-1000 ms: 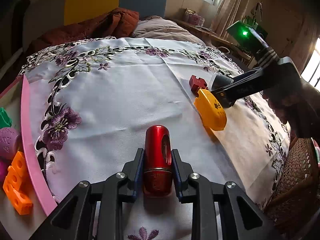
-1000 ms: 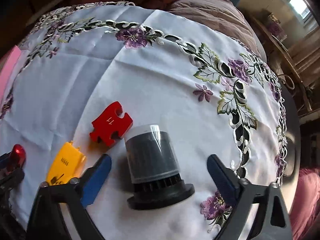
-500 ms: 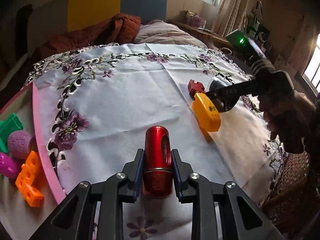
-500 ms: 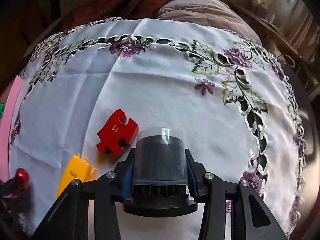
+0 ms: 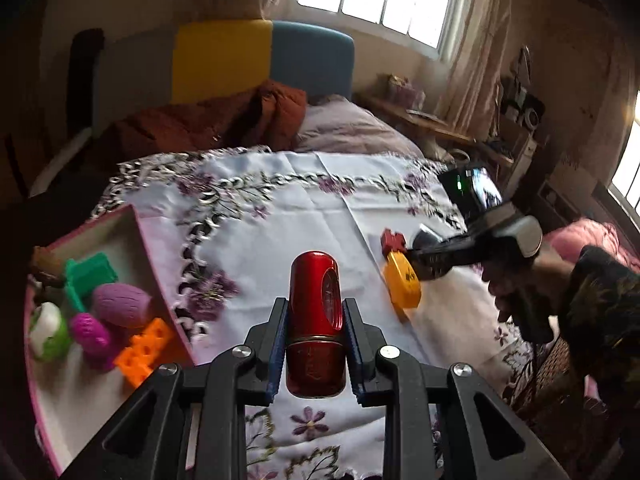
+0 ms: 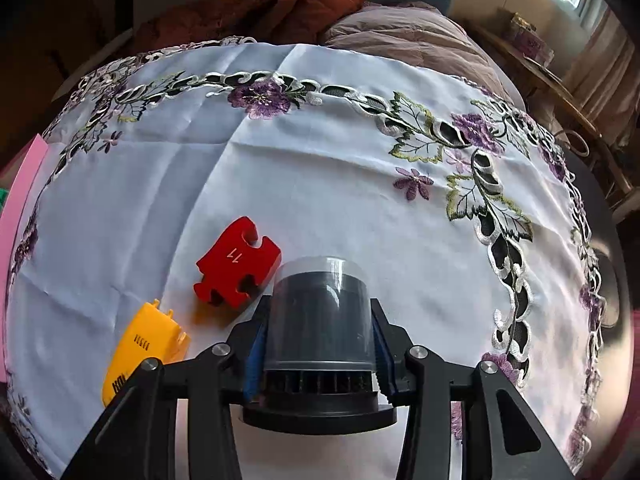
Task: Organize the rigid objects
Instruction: 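Carry the red cylinder into the pink tray and open left while right holds the cup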
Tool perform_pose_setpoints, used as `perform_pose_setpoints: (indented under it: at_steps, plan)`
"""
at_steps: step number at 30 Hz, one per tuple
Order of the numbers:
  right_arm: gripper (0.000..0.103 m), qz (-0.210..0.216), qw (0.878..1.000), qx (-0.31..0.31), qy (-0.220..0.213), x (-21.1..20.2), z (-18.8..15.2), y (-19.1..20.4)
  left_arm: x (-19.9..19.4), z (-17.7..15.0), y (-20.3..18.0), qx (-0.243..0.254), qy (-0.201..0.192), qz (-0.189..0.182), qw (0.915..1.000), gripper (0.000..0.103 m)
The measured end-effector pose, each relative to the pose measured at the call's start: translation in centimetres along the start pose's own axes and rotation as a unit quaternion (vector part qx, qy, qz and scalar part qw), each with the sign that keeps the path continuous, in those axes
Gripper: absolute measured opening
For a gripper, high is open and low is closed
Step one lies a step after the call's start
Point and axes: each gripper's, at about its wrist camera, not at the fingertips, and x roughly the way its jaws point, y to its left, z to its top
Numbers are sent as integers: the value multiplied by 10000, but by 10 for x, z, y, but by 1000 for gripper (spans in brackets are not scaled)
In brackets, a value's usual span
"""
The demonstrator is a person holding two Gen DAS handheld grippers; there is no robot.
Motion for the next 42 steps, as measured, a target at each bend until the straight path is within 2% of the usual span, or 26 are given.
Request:
perform_pose_setpoints:
  at_steps: [5,10,17,20,25,29,31,35,42]
  plan:
    - [44,-99,9998,-163,-67,-1,-2,5,-25,-1,30,-395,-66,40,9992,26]
    - [44,-163,9995,-264,-102,-2,-2,8,-47,-13,74,-904,-100,305,9954,26]
    - [43,-251,9988,-407,-131,-2,-1,11,-57,-49,149,-1892,126,909,9776,26]
    - [43,-294,9984,-468,-146,-3,-2,13,-51,-59,167,-2229,262,922,9701,26]
    - [43,-307,9982,-491,-147,-3,-2,13,-42,-67,186,-2508,374,1047,9616,26]
    - [43,-321,9980,-516,-150,-3,-2,13,-23,-72,204,-2645,673,1369,9523,26]
    - [43,-320,9981,-509,-148,-3,-2,13,-16,-74,206,-2549,734,1624,9504,26]
    - [43,-314,9982,-496,-144,-3,-2,13,-6,-72,203,-2170,732,1873,9552,26]
    - [43,-303,9983,-476,-140,-3,-2,13,-17,-69,190,-1746,599,2290,9558,30]
